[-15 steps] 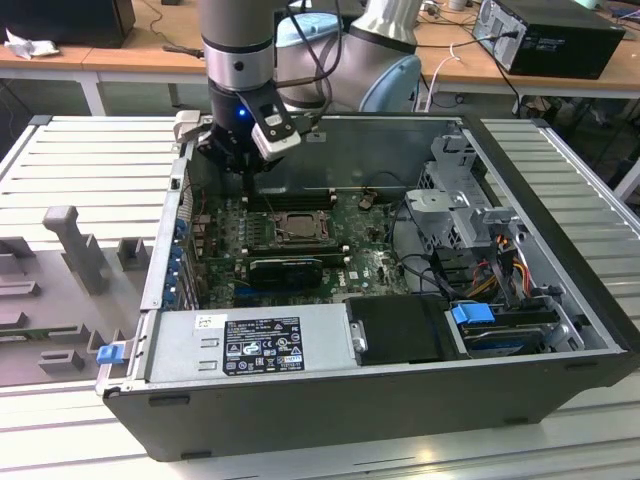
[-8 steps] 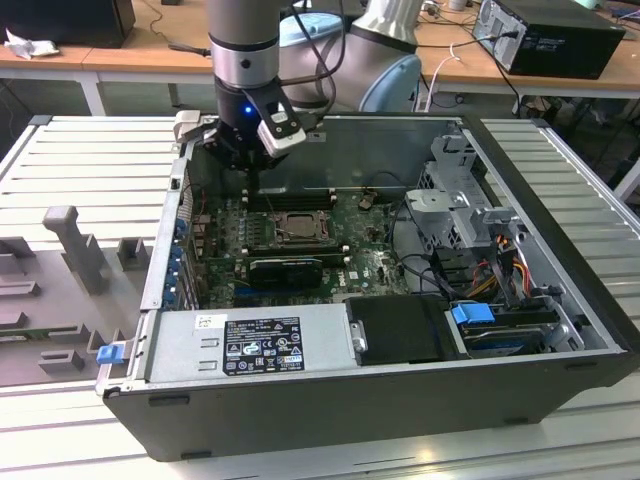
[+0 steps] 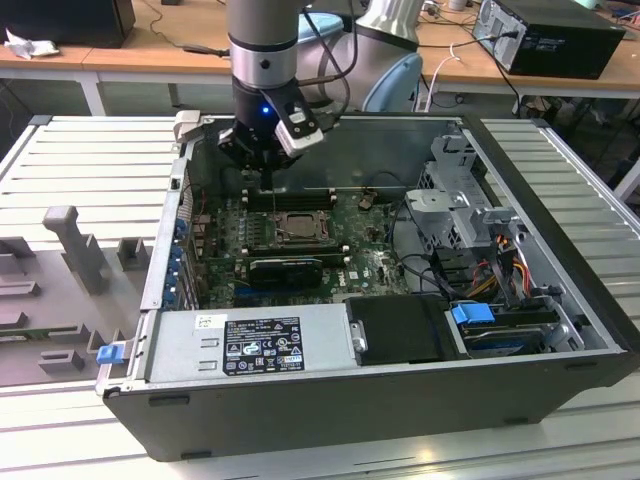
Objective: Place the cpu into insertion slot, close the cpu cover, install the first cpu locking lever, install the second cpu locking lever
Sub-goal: 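Install the first cpu locking lever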
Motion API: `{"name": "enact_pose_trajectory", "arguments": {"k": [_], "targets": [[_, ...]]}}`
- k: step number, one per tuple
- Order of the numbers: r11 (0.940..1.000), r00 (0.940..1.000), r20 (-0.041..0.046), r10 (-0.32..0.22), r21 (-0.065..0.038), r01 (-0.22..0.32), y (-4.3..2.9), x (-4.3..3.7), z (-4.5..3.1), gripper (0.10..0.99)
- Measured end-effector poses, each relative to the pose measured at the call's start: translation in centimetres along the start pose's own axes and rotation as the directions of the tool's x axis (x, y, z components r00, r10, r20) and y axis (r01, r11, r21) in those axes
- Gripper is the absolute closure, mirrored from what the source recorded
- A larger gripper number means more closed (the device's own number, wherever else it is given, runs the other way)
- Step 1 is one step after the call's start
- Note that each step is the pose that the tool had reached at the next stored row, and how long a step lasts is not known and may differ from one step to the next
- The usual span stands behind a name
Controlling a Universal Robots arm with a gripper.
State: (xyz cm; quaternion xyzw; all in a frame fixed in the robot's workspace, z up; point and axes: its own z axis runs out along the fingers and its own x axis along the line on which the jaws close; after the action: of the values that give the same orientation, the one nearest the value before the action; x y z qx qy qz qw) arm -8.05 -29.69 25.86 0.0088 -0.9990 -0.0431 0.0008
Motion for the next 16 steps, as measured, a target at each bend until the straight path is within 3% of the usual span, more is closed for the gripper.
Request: {"name": "enact_pose_trajectory", "arguments": {"k": [2, 8, 11, 12, 13, 14, 15, 16], "targets": [[1.0000, 1.0000, -0.0001, 0.000, 0.000, 0.000, -0.02, -0.73, 0.01, 0.980], [1.0000, 1.0000, 0.0000, 0.000, 0.000, 0.000, -0.04, -1.90, 0.11, 0.980], [1.0000, 1.0000, 0.0000, 0.000, -0.001, 0.000, -0.08, -3.07, 0.23, 0.980], [1.0000, 1.0000, 0.0001, 0.000, -0.006, 0.000, -0.10, -3.18, 0.25, 0.980], [0.9998, 1.0000, 0.0001, -0.001, -0.021, 0.001, -0.10, -3.20, 0.25, 0.980], [0.9991, 1.0000, 0.0005, -0.002, -0.042, 0.002, -0.11, -3.20, 0.26, 0.980], [0.9986, 1.0000, 0.0007, -0.004, -0.052, 0.004, -0.14, -3.20, 0.27, 0.980], [0.9985, 1.0000, 0.0010, -0.007, -0.054, 0.007, -0.21, -3.20, 0.36, 0.980]]}}
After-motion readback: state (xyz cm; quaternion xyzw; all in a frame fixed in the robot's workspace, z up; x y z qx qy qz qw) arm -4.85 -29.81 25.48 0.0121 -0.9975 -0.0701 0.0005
